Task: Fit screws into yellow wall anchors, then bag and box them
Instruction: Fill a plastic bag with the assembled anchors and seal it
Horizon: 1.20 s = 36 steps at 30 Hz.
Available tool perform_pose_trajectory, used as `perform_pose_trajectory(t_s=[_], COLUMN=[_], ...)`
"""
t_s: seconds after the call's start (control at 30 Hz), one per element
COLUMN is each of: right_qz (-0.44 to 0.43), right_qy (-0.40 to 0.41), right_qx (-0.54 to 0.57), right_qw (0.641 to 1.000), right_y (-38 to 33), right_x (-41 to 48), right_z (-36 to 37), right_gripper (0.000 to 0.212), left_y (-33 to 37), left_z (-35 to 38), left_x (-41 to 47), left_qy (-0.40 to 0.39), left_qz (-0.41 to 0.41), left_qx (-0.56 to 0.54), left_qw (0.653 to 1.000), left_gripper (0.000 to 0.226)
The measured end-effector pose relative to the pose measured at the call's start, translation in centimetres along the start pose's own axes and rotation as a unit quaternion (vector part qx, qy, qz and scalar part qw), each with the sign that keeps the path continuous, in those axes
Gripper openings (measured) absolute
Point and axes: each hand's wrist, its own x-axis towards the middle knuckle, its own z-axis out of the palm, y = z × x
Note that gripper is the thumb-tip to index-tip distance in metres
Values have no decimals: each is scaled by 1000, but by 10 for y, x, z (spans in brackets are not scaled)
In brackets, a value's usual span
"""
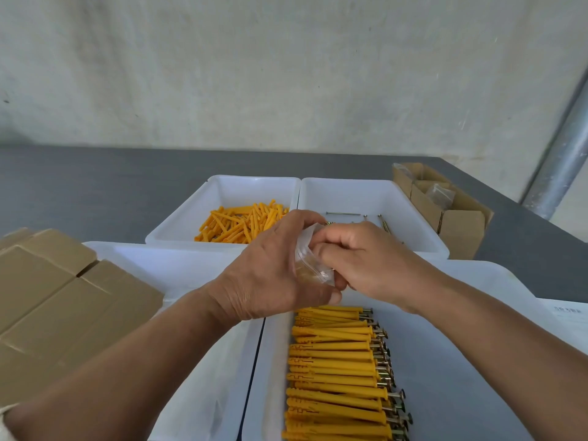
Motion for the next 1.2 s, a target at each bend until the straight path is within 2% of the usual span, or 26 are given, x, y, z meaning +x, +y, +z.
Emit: perform_pose_trajectory(t_s=[0.2,0.43,0.57,0.63,0.7,0.73,0.8,0.9,0.97,1.1,1.2], right_qz=[-24,-89,-81,-48,-7,15,61,92,109,137,152], right_qy=[-21,-21,53,98,105,84,-9,-183,-253,-301,-315], right_qx=[-21,-30,-10,-54,-112,-139,-216,-331,-340,-322,-305], right_qw=[999,995,995,993,988,987,974,921,899,887,886], right_y=[-1,-1,-1,2,6,7,10,16,18,26,29], right_x=[-2,-5,-6,-5,-5,-5,-5,-7,-9,-6,-5], right_z=[-1,0,-8,-14,-22,-25,-27,-23,-19,-15,-11], right_gripper=[39,33,44,45,45,44,37,27,27,45,50], left_y=[1,0,-4,-7,-8,-9,-11,-12,-12,-12,-11], left_z=[-1,-1,-1,-2,-2,-2,-2,-2,-2,-2,-3], left_x=[0,-1,0,0,0,0,0,1,1,0,0], left_qy=[11,15,18,23,28,29,31,34,34,34,30], left_qz=[1,2,-12,-19,-24,-26,-30,-31,-32,-33,-35], left_qx=[-16,-20,-22,-19,-14,-12,-14,-19,-17,-10,-8], left_qw=[1000,1000,1000,999,999,999,999,999,999,999,999], left_gripper=[79,78,75,77,78,78,78,85,87,83,83])
